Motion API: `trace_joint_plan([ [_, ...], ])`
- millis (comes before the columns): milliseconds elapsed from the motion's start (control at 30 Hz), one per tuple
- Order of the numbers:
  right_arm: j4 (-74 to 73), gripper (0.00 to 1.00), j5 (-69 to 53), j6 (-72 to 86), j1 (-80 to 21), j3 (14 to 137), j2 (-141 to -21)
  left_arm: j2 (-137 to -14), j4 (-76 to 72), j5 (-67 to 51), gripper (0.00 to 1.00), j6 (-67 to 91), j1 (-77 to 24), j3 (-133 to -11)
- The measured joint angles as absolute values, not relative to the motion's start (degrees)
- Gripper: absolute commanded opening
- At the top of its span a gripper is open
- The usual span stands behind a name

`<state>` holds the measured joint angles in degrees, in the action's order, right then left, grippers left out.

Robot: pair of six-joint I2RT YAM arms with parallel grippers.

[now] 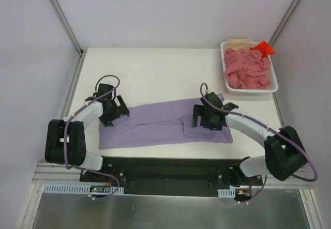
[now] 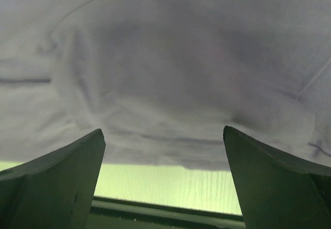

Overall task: Fold and stack the t-shirts
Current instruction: Rotate the tshirt 90 degrees

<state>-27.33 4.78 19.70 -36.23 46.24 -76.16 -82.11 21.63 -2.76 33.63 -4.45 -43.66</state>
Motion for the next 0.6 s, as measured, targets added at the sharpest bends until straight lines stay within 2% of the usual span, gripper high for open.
trace_joint_plan([
  [167,-24.93,1.0,0.36,19.75,-31.11,47.37,-85.76,-82.11,21.5,-2.74,0.99,33.67,-4.45,-43.55],
  [300,-27.09,1.0,-3.2,17.98,-26.85,59.55,-97.47,-81.36,20.73,-3.16,0.99,33.91,-4.47,-42.74],
  [467,-30.63,1.0,-10.66,14.94,-21.65,86.74,-117.56,-75.59,18.06,-6.85,0.99,37.19,-7.92,-37.43],
  [600,-35.16,1.0,-14.09,10.98,-21.37,117.91,-136.66,-72.49,17.72,-9.58,0.99,45.23,-24.38,-35.07],
])
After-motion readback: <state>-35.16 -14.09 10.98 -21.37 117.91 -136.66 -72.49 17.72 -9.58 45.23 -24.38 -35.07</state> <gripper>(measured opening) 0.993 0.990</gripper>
